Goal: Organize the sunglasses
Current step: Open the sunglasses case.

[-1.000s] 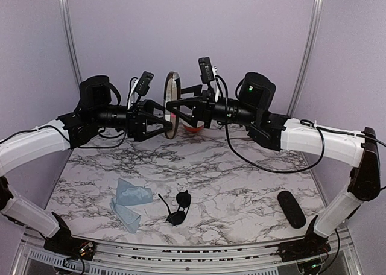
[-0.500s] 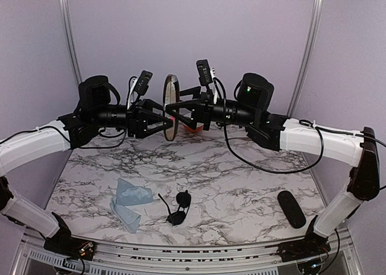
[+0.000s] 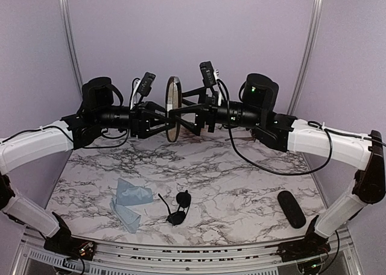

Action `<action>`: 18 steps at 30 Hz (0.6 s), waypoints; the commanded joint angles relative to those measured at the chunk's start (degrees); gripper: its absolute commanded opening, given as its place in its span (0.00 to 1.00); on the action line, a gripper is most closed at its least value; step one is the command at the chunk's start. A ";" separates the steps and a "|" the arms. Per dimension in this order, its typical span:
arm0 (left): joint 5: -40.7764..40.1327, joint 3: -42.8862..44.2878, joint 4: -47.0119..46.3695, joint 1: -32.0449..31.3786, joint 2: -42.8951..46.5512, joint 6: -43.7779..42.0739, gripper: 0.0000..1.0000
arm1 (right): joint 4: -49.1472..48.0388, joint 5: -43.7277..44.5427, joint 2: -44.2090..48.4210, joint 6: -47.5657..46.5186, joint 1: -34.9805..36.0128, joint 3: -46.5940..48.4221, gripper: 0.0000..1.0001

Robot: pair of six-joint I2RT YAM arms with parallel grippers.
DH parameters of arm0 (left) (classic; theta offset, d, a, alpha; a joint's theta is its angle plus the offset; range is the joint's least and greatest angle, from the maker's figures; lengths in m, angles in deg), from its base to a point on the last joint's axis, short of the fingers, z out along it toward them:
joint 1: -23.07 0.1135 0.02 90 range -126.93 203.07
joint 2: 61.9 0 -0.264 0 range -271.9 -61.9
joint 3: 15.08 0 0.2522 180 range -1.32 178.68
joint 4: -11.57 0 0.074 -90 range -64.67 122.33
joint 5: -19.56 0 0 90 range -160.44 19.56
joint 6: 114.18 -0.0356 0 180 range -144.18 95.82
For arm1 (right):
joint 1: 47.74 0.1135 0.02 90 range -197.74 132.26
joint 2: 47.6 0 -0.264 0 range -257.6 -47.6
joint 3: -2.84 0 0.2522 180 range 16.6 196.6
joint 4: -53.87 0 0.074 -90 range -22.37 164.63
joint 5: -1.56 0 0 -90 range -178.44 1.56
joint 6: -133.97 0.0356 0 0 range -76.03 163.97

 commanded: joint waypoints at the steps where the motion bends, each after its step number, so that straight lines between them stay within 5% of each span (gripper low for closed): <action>1: -1.36 1.94 -3.44 -0.09 -0.99 1.84 0.38 | 4.59 2.06 3.52 -0.78 0.28 -0.76 1.00; 7: 0.05 2.89 -3.36 -0.08 -3.08 5.34 0.25 | 2.99 1.83 6.01 0.29 0.26 -3.82 1.00; 12: 0.62 2.57 -3.10 -0.08 -1.84 4.68 0.00 | 6.96 1.29 5.83 0.41 0.20 -2.50 1.00; 18: 1.66 1.87 -2.59 -0.08 -0.07 3.32 0.00 | 5.84 0.06 6.17 2.75 0.19 -3.62 1.00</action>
